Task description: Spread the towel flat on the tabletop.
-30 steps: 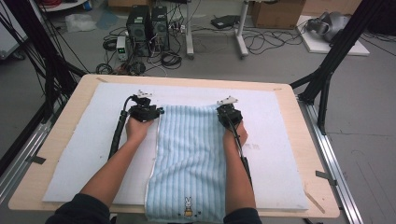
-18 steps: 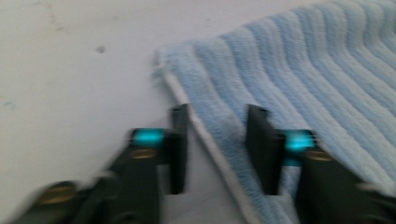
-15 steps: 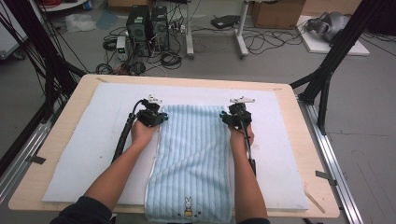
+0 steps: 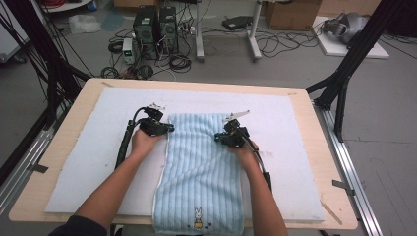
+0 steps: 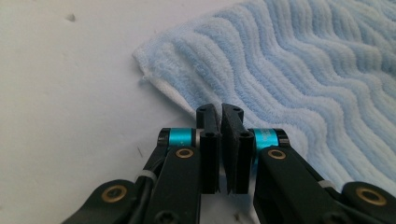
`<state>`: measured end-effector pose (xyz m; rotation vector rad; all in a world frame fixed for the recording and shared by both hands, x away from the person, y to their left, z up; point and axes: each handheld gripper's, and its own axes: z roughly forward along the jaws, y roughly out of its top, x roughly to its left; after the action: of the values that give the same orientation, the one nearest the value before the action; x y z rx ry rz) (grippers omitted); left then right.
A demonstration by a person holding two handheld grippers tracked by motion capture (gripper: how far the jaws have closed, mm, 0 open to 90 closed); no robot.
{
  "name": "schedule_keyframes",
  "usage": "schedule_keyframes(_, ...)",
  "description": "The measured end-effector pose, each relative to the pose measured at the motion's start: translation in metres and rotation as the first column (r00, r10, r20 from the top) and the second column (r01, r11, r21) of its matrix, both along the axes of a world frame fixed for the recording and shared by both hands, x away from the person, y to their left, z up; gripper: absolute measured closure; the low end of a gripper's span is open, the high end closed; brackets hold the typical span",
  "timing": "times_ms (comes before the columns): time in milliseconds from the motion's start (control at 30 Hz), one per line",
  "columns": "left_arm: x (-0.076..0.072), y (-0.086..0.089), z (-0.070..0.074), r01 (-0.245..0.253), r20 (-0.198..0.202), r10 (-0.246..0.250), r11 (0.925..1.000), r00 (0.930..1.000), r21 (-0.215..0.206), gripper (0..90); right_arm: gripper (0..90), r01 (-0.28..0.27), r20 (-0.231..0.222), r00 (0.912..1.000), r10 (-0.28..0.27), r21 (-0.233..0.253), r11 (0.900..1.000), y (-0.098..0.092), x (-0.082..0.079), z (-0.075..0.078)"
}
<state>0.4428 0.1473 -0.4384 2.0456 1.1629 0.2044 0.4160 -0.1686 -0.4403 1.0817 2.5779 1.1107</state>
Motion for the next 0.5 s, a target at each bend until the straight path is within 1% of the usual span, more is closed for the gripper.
schedule_keyframes(33, -0.001, 0.001, 0.001, 0.015, -0.018, -0.016, 0.9999, 0.9997, -0.004, 85.1, 87.0, -0.018, -0.004, 0.9998, 0.017, -0.013, 1.000, -0.003, -0.003, 0.001)
schedule_keyframes(100, -0.001, 0.001, 0.002, 0.019, -0.031, -0.020, 0.9998, 0.9993, -0.006, 83.5, 85.7, -0.028, -0.017, 0.9995, 0.028, -0.015, 0.999, -0.006, -0.007, 0.002)
schedule_keyframes(133, -0.001, 0.000, 0.002, 0.005, -0.016, -0.005, 1.0000, 0.9999, -0.005, 80.7, 83.7, -0.024, -0.026, 0.9994, 0.024, -0.011, 1.000, -0.006, -0.007, 0.002)
schedule_keyframes(167, 0.000, 0.000, 0.003, -0.020, 0.002, 0.020, 0.9998, 0.9998, -0.006, 73.3, 79.8, -0.021, -0.033, 0.9993, 0.021, -0.005, 1.000, -0.006, -0.007, 0.003)
schedule_keyframes(200, 0.001, 0.000, 0.004, -0.045, 0.024, 0.046, 0.9988, 0.9987, -0.018, 64.3, 75.1, -0.020, -0.024, 0.9995, 0.020, -0.004, 1.000, -0.005, -0.007, 0.003)
schedule_keyframes(233, 0.003, 0.000, 0.004, -0.068, 0.053, 0.070, 0.9969, 0.9961, -0.040, 58.7, 70.5, -0.015, -0.001, 0.9999, 0.015, -0.007, 1.000, -0.005, -0.007, 0.004)
schedule_keyframes(267, 0.004, 0.001, 0.004, -0.095, 0.081, 0.099, 0.9938, 0.9918, -0.059, 55.8, 70.3, -0.001, 0.020, 0.9998, 0.000, 0.005, 1.000, -0.005, -0.007, 0.005)
schedule_keyframes(300, 0.006, 0.001, 0.004, -0.123, 0.102, 0.131, 0.9891, 0.9862, -0.082, 54.0, 68.6, 0.016, 0.051, 0.9986, -0.017, 0.025, 1.000, -0.007, -0.007, 0.007)
schedule_keyframes(333, 0.008, 0.002, 0.003, -0.151, 0.115, 0.163, 0.9829, 0.9799, -0.106, 53.5, 68.1, 0.044, 0.084, 0.9953, -0.047, 0.038, 0.998, -0.010, -0.007, 0.009)
schedule_keyframes(367, 0.011, 0.003, 0.001, -0.182, 0.116, 0.197, 0.9751, 0.9736, -0.127, 53.4, 67.8, 0.075, 0.097, 0.9920, -0.081, 0.056, 0.996, -0.013, -0.007, 0.012)
schedule_keyframes(400, 0.014, 0.004, -0.002, -0.192, 0.097, 0.208, 0.9700, 0.9734, -0.149, 53.1, 67.7, 0.106, 0.111, 0.9873, -0.113, 0.067, 0.992, -0.017, -0.007, 0.014)
schedule_keyframes(433, 0.017, 0.003, -0.006, -0.196, 0.067, 0.208, 0.9700, 0.9759, -0.143, 53.2, 67.7, 0.138, 0.136, 0.9801, -0.145, 0.063, 0.989, -0.020, -0.006, 0.016)
schedule_keyframes(467, 0.020, 0.000, -0.010, -0.185, 0.051, 0.192, 0.9756, 0.9801, -0.118, 53.2, 67.6, 0.170, 0.145, 0.9735, -0.177, 0.058, 0.984, -0.024, -0.006, 0.018)
schedule_keyframes(500, 0.019, -0.003, -0.010, -0.177, 0.080, 0.186, 0.9788, 0.9793, -0.103, 53.0, 66.0, 0.203, 0.155, 0.9657, -0.209, 0.054, 0.978, -0.028, -0.006, 0.019)
